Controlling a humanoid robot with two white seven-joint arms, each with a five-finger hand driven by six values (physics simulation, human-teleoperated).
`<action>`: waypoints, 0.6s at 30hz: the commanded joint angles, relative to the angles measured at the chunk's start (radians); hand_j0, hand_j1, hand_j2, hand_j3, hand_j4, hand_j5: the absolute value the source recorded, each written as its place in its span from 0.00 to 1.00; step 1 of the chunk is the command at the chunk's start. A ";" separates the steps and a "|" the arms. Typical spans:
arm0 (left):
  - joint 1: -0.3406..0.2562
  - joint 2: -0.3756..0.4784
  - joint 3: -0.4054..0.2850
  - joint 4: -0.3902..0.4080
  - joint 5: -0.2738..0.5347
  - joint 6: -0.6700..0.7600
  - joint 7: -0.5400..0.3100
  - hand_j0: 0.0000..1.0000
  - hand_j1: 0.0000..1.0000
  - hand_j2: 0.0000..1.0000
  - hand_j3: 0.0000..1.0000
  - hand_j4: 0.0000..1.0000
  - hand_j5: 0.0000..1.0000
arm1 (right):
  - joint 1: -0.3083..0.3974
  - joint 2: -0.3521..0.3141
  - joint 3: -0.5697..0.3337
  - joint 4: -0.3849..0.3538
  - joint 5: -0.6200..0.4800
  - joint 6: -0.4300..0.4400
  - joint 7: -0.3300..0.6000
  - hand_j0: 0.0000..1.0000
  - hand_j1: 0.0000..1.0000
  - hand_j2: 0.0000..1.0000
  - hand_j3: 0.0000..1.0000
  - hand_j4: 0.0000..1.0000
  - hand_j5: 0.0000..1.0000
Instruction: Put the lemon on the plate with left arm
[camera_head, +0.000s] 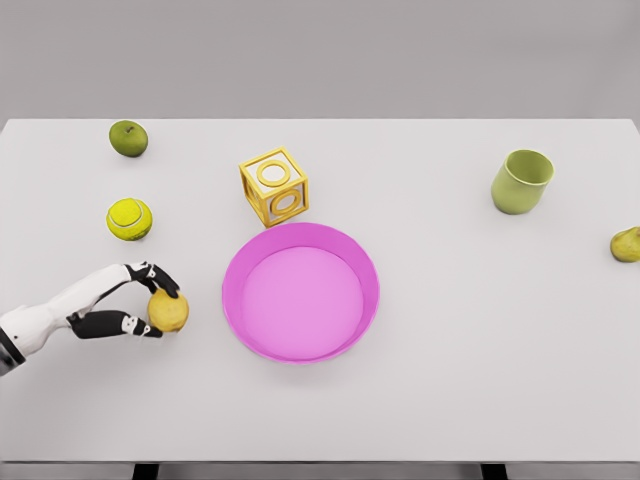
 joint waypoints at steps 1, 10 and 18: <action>0.000 0.000 0.004 -0.005 0.006 0.001 0.001 0.46 0.46 0.46 0.46 0.46 0.46 | 0.000 0.000 0.000 -0.001 0.000 0.000 0.000 1.00 1.00 1.00 1.00 1.00 1.00; -0.023 0.000 0.005 -0.017 0.037 0.001 0.001 0.46 0.46 0.46 0.46 0.46 0.46 | 0.000 0.000 0.000 0.001 0.000 0.000 0.000 1.00 1.00 1.00 1.00 1.00 1.00; -0.043 -0.020 0.004 -0.020 0.038 0.002 0.001 0.45 0.45 0.45 0.45 0.45 0.45 | 0.000 0.000 0.000 0.001 0.000 0.000 0.000 1.00 1.00 1.00 1.00 1.00 1.00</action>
